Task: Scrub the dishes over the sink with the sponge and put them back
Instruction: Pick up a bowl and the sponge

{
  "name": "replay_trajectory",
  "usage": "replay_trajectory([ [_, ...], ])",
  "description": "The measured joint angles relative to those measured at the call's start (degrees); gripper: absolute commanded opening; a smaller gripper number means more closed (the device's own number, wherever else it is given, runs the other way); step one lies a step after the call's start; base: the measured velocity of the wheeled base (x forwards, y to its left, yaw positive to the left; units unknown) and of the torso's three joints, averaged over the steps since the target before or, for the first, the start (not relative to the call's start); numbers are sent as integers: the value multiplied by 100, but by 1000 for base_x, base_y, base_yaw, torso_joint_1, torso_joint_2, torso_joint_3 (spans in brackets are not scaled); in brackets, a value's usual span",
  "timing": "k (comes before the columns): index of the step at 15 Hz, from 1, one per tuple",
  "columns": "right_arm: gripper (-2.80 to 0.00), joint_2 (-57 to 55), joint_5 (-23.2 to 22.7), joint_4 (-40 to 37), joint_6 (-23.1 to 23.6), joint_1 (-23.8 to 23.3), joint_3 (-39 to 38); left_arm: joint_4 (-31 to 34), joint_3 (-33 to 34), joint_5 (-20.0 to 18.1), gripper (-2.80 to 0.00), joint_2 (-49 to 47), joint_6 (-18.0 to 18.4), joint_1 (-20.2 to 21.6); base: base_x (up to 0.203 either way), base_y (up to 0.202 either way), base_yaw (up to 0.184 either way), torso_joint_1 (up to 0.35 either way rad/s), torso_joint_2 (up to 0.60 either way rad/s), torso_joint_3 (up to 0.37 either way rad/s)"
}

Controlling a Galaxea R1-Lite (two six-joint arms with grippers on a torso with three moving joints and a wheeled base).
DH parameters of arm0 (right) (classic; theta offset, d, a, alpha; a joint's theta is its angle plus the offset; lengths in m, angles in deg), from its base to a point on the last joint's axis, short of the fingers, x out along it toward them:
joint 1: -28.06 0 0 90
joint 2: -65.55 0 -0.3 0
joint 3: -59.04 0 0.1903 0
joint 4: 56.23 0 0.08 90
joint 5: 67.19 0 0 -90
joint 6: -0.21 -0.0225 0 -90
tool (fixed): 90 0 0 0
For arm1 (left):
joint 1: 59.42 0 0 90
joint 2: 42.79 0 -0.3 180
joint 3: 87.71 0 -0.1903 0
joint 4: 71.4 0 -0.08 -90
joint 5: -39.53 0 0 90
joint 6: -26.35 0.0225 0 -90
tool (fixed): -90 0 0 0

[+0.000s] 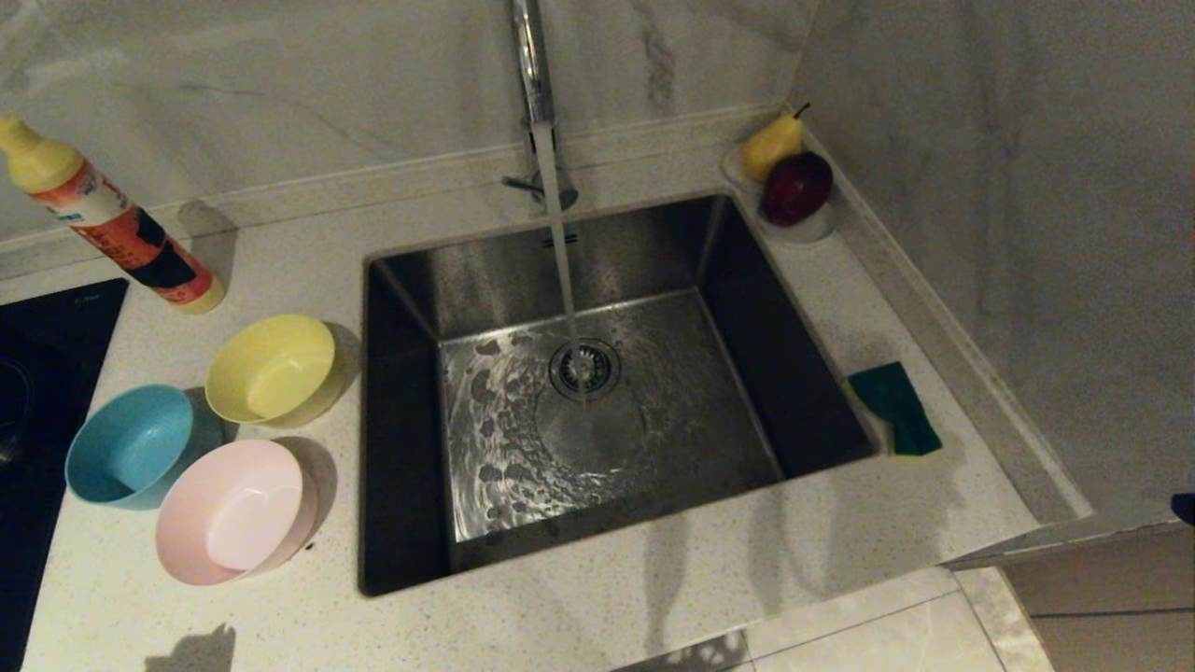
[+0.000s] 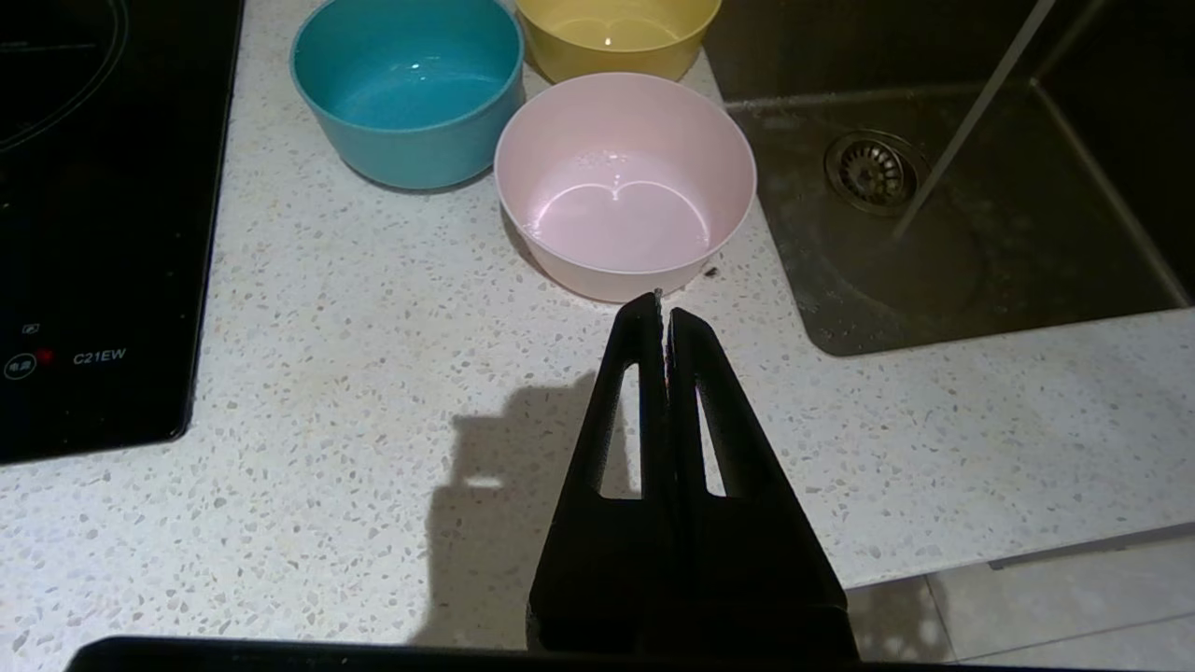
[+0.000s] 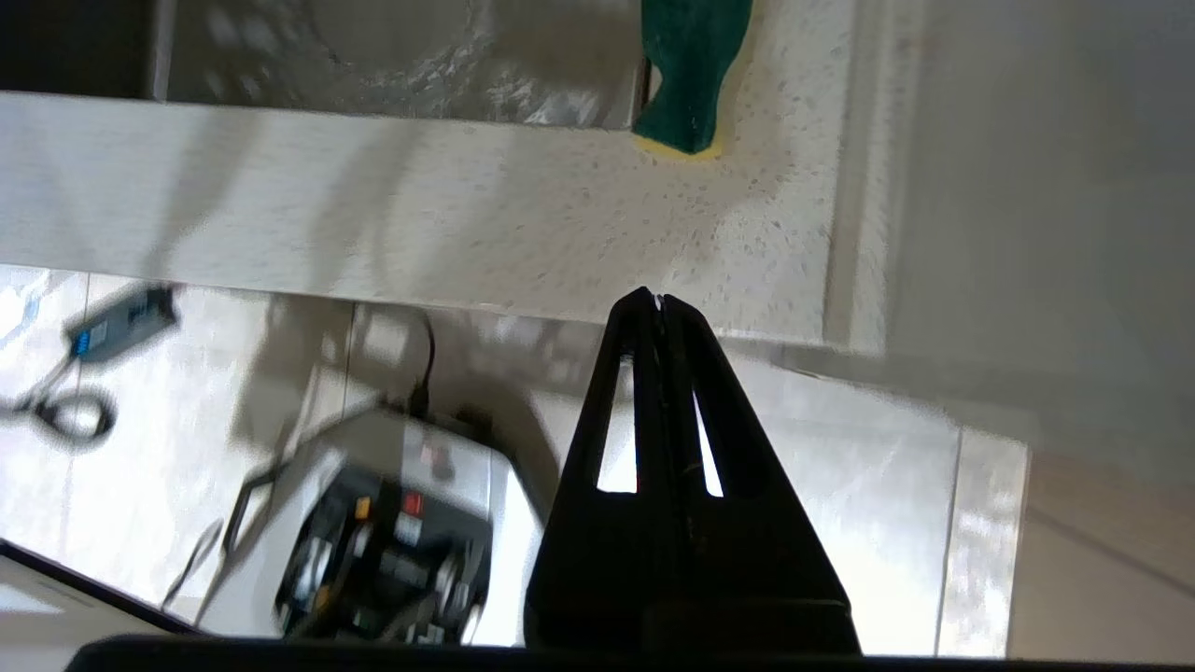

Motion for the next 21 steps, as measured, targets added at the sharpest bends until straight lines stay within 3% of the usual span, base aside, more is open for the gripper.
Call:
replay_trajectory([
  [1,0,-433,158,28,-2,167,190,0,0,1,-280,-2,-1,0,0,0,0,0,0,0],
  [6,0,-2021,1326,543,-232,1330,527,0,0,-1,-280,-2,-1,0,0,0,0,0,0,0],
  [8,0,-2463,1641,787,-382,1595,531,0,0,1,-280,-2,0,0,0,0,0,0,0,0],
  [12,0,-3101,1872,1582,-416,1713,302,2,0,1,-280,-5,0,0,0,0,0,0,0,0],
  [21,0,-3510,1878,1612,-228,1426,257,2,0,1,-280,-6,-2,0,0,0,0,0,0,0],
])
